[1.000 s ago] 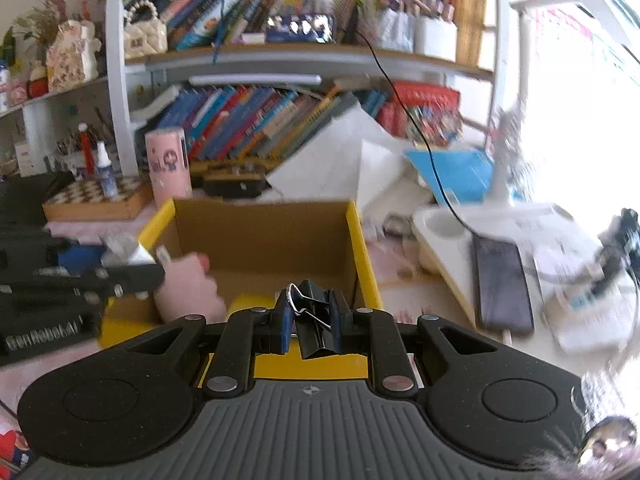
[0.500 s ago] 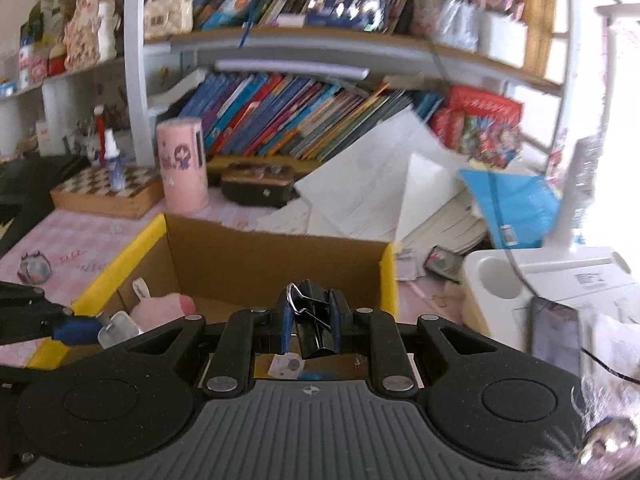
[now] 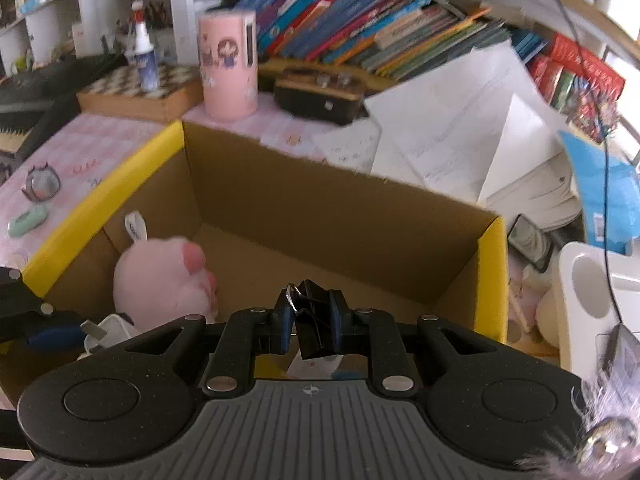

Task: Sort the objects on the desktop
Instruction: 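Open the left tool to drop the charger while the right tool drops the binder clip into the box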

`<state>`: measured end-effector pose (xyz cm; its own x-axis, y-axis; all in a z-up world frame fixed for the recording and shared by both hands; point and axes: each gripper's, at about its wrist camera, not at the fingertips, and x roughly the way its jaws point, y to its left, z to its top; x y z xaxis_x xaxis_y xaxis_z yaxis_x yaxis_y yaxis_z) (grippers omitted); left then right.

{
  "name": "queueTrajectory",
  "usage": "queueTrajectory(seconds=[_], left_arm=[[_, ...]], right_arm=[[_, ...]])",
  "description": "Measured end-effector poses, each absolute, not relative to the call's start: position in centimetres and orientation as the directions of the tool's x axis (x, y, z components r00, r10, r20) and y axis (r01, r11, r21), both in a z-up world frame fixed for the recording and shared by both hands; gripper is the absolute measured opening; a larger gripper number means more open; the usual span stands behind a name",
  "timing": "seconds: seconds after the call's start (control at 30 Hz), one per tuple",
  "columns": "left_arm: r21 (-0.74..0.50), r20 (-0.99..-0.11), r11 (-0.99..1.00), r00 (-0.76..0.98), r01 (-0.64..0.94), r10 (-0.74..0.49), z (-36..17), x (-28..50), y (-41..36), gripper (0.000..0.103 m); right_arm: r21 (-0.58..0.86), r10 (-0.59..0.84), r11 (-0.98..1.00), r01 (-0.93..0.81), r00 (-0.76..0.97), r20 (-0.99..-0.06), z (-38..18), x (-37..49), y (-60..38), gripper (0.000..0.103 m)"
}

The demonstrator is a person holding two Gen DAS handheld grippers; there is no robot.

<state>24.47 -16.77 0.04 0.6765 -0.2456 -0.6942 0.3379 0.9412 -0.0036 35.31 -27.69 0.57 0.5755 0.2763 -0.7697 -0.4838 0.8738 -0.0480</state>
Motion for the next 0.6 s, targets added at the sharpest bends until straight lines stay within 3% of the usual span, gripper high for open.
queueTrajectory(seconds=[0.23,0.27,0.37,0.5,0.6], left_arm=[[0.005,-0.686,0.939,0.685,0.343,-0.246,0.3,24.3,-17.3,0.030],[0.008,-0.682,0.939,0.689,0.343,-0.246,0.4,24.2,-17.3,0.036],[0.009,-0.669,0.943,0.703,0.332,-0.241,0.9,23.8,-17.3,0.042],[0.009,-0.634,0.950,0.736,0.312,-0.236,2.1,22.9,-16.9,0.050],[0.004,-0.607,0.960,0.764,0.281,-0.220,3.0,22.3,-16.2,0.052]], right_arm=[[-0.022,0.289,0.871,-0.491,0.548,-0.785,0.6,35.2,-27.9,0.018],[-0.023,0.289,0.871,-0.490,0.551,-0.783,0.7,35.2,-27.9,0.019],[-0.030,0.293,0.871,-0.490,0.568,-0.769,0.9,35.0,-27.8,0.034],[-0.032,0.300,0.876,-0.481,0.598,-0.743,1.3,34.7,-28.1,0.039],[-0.045,0.303,0.891,-0.452,0.664,-0.684,2.0,33.7,-28.7,0.050]])
